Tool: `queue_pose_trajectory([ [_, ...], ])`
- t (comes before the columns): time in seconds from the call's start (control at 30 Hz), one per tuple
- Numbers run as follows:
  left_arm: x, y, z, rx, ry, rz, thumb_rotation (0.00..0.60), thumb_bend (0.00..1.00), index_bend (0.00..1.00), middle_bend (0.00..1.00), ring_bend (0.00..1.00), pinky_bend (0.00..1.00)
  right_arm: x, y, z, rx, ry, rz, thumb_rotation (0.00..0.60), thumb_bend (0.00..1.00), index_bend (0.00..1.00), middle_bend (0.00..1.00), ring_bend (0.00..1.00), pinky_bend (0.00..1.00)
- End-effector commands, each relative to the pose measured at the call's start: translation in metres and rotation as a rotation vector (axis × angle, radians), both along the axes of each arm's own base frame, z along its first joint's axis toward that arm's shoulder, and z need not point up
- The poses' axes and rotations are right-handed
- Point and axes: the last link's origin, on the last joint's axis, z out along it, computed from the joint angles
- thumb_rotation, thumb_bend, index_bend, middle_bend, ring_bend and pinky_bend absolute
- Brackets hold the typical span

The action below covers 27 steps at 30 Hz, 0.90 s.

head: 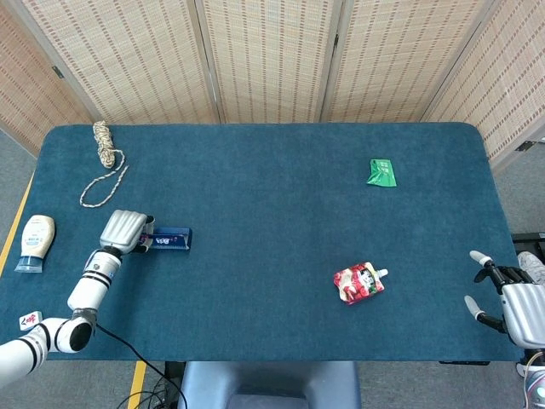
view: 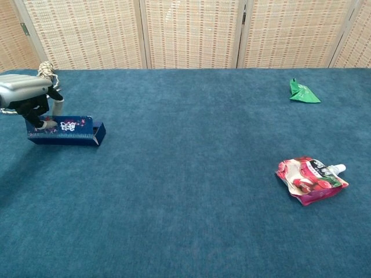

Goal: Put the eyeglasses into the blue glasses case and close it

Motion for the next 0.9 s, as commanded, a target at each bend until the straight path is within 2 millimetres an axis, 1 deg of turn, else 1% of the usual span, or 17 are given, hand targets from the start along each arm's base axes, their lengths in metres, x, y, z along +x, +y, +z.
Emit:
queue_pose_trajectory([
  [0.03, 0.003, 0.01, -0.004, 0.006, 0.016, 0.012, 0.6, 0.45, 0.57, 0.94, 0.93, 1.0, 0.0, 0.0, 0.0, 0.001, 0.0, -0.002, 0.6, 0.29, 0.17, 0.47, 0.39, 0.3],
  [0.17, 0.003, 0.021, -0.006, 0.016, 0.046, 0.026, 0.6, 0.45, 0.56, 0.94, 0.93, 1.0, -0.001, 0.001, 0.0, 0.002, 0.001, -0.006, 0.6, 0.29, 0.17, 0.47, 0.39, 0.3],
  [0.27, 0.003, 0.027, -0.01, 0.015, 0.077, 0.031, 0.6, 0.45, 0.53, 0.94, 0.93, 1.0, -0.001, 0.001, 0.0, 0.001, 0.0, -0.006, 0.6, 0.29, 0.17, 0.47, 0.39, 0.3],
  [0.33, 0.002, 0.03, -0.012, 0.015, 0.109, 0.03, 0.6, 0.45, 0.45, 0.94, 0.93, 1.0, -0.001, 0.002, 0.0, 0.002, 0.0, -0.006, 0.6, 0.29, 0.17, 0.47, 0.39, 0.3],
  [0.47, 0.0, 0.035, -0.016, 0.025, 0.172, 0.034, 0.6, 0.44, 0.2, 0.94, 0.93, 1.0, -0.001, 0.002, 0.001, 0.003, 0.0, -0.007, 0.6, 0.29, 0.17, 0.47, 0.4, 0.3],
  [0.57, -0.001, 0.039, -0.016, 0.042, 0.196, 0.043, 0.6, 0.44, 0.09, 0.93, 0.93, 0.99, -0.001, 0.002, 0.001, 0.001, 0.0, -0.008, 0.6, 0.29, 0.17, 0.47, 0.4, 0.3],
  [0.63, 0.001, 0.04, -0.014, 0.053, 0.178, 0.051, 0.6, 0.44, 0.06, 0.93, 0.93, 0.99, -0.002, 0.003, 0.001, 0.0, 0.0, -0.009, 0.6, 0.29, 0.17, 0.47, 0.4, 0.3],
  [0.73, 0.005, 0.036, -0.009, 0.042, 0.127, 0.066, 0.6, 0.44, 0.06, 0.93, 0.93, 0.99, -0.002, 0.002, 0.002, -0.001, 0.0, -0.01, 0.6, 0.29, 0.17, 0.47, 0.4, 0.3],
  [0.9, 0.013, 0.019, 0.002, -0.022, 0.098, 0.06, 0.6, 0.44, 0.08, 0.92, 0.92, 0.99, -0.002, 0.001, 0.001, 0.001, -0.001, -0.008, 0.6, 0.29, 0.17, 0.47, 0.4, 0.3],
])
